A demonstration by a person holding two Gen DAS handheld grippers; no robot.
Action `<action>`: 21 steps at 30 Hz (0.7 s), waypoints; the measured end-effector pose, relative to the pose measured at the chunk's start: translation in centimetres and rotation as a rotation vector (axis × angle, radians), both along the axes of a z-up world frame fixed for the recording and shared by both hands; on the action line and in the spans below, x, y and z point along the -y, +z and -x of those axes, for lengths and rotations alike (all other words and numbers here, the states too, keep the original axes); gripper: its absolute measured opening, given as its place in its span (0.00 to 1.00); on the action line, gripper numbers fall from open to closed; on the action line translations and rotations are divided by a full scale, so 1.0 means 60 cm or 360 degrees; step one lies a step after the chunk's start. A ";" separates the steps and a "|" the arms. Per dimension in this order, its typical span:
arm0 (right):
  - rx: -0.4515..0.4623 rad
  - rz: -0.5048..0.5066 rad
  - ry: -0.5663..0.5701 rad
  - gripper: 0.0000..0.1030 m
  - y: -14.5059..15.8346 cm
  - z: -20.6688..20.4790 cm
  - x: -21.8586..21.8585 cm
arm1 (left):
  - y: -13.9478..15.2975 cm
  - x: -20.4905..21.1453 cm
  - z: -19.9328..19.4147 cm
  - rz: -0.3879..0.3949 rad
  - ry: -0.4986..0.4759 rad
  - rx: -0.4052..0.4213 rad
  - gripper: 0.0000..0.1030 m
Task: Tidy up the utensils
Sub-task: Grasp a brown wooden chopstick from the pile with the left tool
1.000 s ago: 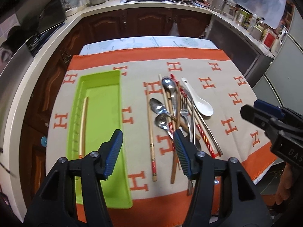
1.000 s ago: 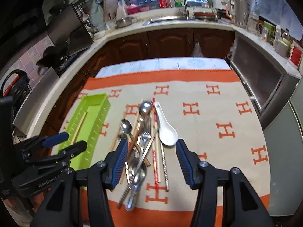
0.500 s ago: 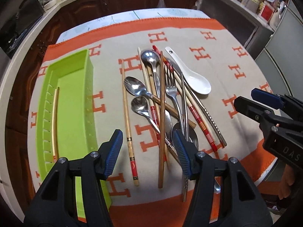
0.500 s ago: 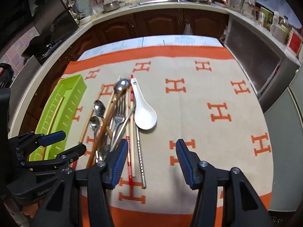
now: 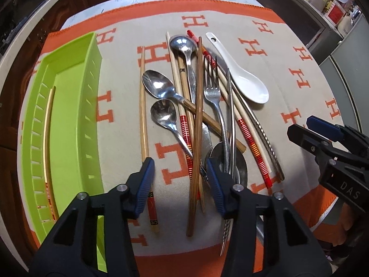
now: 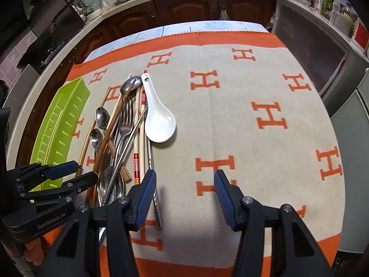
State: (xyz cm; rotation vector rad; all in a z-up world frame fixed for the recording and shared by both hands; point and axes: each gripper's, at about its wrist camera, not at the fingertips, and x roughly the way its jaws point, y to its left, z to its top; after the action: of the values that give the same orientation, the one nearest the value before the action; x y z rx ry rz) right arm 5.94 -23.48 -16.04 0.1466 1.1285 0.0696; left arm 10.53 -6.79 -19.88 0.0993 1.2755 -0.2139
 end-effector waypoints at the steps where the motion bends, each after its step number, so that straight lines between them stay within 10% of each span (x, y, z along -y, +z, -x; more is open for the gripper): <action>1: -0.0002 0.0003 0.0002 0.51 -0.002 0.000 0.000 | -0.002 0.000 -0.001 0.0003 0.0004 -0.0010 0.36; 21: -0.0044 -0.0004 0.0035 0.49 -0.016 -0.006 -0.005 | -0.013 0.014 -0.011 0.0069 -0.0033 -0.0078 0.11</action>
State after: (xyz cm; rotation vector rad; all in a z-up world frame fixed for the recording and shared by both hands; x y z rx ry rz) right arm 6.27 -23.20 -17.03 0.1376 1.1577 0.0890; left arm 11.16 -7.64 -20.67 0.0703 1.3184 -0.2633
